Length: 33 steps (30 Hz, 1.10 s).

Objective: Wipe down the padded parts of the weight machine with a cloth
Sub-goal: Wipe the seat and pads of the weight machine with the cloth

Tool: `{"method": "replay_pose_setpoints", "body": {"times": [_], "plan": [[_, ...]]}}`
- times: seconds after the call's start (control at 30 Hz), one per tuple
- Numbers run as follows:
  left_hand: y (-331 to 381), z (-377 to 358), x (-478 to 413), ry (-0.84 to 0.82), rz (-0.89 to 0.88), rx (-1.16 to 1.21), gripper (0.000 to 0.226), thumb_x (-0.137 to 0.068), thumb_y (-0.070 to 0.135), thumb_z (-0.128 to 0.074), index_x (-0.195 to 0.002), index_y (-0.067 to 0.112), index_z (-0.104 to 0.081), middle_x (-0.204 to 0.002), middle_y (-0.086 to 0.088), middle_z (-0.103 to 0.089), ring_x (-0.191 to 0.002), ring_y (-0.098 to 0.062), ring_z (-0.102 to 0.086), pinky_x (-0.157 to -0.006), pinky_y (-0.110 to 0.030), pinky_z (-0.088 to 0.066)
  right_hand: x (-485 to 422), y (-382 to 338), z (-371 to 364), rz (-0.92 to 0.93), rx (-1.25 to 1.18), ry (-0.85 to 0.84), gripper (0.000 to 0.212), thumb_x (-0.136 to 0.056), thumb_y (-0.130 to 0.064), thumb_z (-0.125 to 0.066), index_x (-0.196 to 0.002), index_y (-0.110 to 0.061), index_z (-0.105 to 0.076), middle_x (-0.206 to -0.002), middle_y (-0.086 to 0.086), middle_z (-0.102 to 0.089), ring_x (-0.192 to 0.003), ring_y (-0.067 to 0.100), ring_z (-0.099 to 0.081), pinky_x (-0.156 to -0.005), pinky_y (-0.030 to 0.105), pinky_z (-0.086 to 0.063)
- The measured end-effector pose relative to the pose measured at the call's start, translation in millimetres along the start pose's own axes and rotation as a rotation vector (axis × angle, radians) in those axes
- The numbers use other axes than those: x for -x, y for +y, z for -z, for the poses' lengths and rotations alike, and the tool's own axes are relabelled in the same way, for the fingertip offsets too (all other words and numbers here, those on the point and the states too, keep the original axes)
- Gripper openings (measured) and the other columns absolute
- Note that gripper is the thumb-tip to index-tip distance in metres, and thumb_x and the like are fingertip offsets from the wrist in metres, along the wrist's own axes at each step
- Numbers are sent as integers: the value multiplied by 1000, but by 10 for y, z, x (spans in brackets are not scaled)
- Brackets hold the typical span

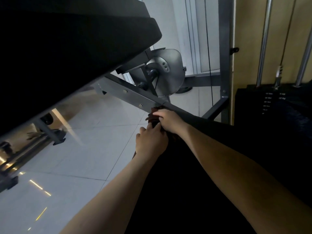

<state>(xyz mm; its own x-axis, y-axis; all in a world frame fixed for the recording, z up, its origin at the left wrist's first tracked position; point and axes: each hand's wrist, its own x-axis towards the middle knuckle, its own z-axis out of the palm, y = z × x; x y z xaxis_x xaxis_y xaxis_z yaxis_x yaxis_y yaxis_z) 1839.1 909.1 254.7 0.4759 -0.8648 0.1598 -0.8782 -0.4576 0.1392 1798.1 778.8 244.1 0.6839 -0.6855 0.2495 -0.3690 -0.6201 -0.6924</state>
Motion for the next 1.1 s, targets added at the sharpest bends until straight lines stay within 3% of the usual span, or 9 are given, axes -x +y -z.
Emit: {"method": "replay_pose_setpoints", "body": {"times": [0.1,0.27,0.33,0.53,0.63,0.73,0.83,0.93,1.1], "plan": [[42,-40,-74,14,-18,-45,37,-98,43,-33,-126,28,-52,-127,-9,-56,-118,-36,-47,-96,-48,-38,-12,257,107,-115,32,119,49,-93,-3,-43,-136,-19,-58,-140,9,-54,-128,29,-51,-109,34,-37],[47,-73,-126,-25,-29,-67,52,-100,48,-30,-149,31,-37,-143,-12,-46,-130,-37,-40,-105,-49,-35,110,633,270,-353,173,264,36,-90,-8,-46,-122,-12,-62,-117,14,-59,-111,37,-56,-93,38,-47],[72,-98,-143,3,-35,-90,50,-99,48,-31,-146,31,-41,-140,-12,-48,-126,-37,-42,-102,-48,-36,49,512,236,-301,136,260,36,-89,-6,-46,-118,-12,-65,-117,14,-62,-111,35,-57,-90,35,-45],[72,-128,-166,42,-51,-96,42,-96,50,-32,-130,35,-51,-127,-8,-54,-115,-35,-47,-94,-47,-37,-24,226,70,-75,-16,52,51,-94,-3,-38,-140,-16,-54,-151,7,-45,-138,23,-40,-117,30,-26],[107,-124,-150,70,-79,-138,41,-96,50,-33,-125,30,-54,-129,-9,-54,-120,-35,-45,-97,-46,-35,200,409,197,-192,13,107,51,-94,-7,-41,-142,-20,-52,-147,7,-48,-134,26,-45,-115,38,-33],[228,-139,-65,21,-127,-141,48,-97,52,-33,-137,30,-49,-147,-9,-43,-136,-37,-32,-108,-50,-26,497,638,365,-312,174,194,51,-93,-8,-48,-143,-18,-49,-139,14,-52,-126,33,-50,-107,44,-42],[320,-163,-11,-73,-150,-118,59,-97,59,-30,-150,34,-34,-164,-11,-22,-149,-41,-14,-118,-60,-13,790,890,563,-584,390,193,52,-91,-14,-57,-142,-20,-46,-136,15,-52,-125,36,-51,-104,48,-44],[324,-164,11,-89,-176,-117,63,-97,62,-29,-154,36,-29,-167,-9,-16,-152,-39,-8,-120,-61,-8,965,1007,699,-830,554,104,61,-89,-19,-63,-145,-16,-40,-142,16,-45,-128,34,-46,-106,46,-41],[330,-168,52,-142,-225,-143,66,-97,65,-27,-157,38,-22,-168,-10,-10,-153,-39,-2,-120,-60,-3,975,914,611,-804,514,203,48,-92,-21,-58,-137,-10,-48,-139,19,-47,-127,37,-46,-106,47,-39]]}}
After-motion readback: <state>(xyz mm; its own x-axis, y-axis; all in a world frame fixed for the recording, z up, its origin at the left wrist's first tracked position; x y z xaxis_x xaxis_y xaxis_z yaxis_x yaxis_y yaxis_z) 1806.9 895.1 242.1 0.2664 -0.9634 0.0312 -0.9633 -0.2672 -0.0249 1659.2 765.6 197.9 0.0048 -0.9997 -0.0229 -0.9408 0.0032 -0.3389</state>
